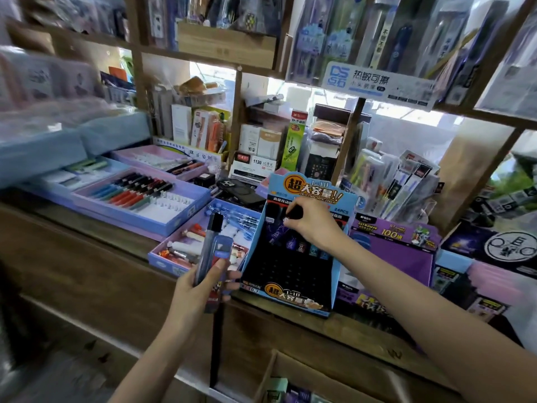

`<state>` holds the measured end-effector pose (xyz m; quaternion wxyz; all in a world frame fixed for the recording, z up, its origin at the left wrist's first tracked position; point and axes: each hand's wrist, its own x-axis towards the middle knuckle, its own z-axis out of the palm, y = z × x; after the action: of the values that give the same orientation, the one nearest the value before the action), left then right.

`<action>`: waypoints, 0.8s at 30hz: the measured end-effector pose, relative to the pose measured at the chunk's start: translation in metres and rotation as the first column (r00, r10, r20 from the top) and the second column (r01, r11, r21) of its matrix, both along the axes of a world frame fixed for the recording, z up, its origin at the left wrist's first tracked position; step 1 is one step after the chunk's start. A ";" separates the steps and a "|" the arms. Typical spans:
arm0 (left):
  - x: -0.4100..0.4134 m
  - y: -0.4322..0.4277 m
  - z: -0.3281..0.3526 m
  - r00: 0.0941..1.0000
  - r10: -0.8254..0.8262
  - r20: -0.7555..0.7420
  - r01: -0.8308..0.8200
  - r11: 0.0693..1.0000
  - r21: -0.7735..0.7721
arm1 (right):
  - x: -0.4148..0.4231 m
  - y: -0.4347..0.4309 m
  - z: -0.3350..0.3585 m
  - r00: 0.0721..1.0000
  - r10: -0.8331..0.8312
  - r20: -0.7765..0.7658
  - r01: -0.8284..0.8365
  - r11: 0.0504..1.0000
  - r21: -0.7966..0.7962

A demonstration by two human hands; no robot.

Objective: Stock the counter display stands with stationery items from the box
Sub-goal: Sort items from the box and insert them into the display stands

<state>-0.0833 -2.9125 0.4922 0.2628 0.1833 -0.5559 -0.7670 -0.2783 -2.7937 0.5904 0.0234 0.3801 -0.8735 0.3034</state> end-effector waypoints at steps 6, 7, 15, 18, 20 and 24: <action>0.000 0.001 -0.005 1.000 -0.003 0.014 0.003 1.000 0.028 | 0.007 -0.021 0.004 0.997 0.073 -0.028 -0.069 0.991 0.117; -0.001 0.002 -0.006 1.000 -0.004 0.014 0.004 1.000 0.028 | 0.009 -0.024 0.003 0.997 0.074 -0.025 -0.071 0.992 0.105; -0.002 0.003 -0.009 1.000 -0.005 0.002 0.005 0.999 0.034 | 0.008 -0.027 -0.006 0.969 -0.032 0.246 0.046 0.998 -0.053; -0.004 0.004 -0.009 1.000 -0.010 0.001 0.010 1.000 0.026 | 0.007 -0.027 -0.007 0.976 -0.037 0.217 0.049 0.997 -0.052; -0.004 0.004 -0.009 1.000 -0.015 -0.005 0.015 1.000 0.026 | 0.008 -0.028 -0.009 0.979 -0.041 0.198 0.052 0.997 -0.053; -0.004 0.005 -0.010 1.000 -0.028 -0.008 0.028 0.999 0.028 | 0.007 -0.027 -0.015 0.971 -0.068 0.229 0.096 0.989 -0.113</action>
<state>-0.0869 -2.9072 0.4823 0.2516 0.1763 -0.5467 -0.7790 -0.2708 -2.8207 0.5753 -0.0398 0.3047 -0.8650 0.3966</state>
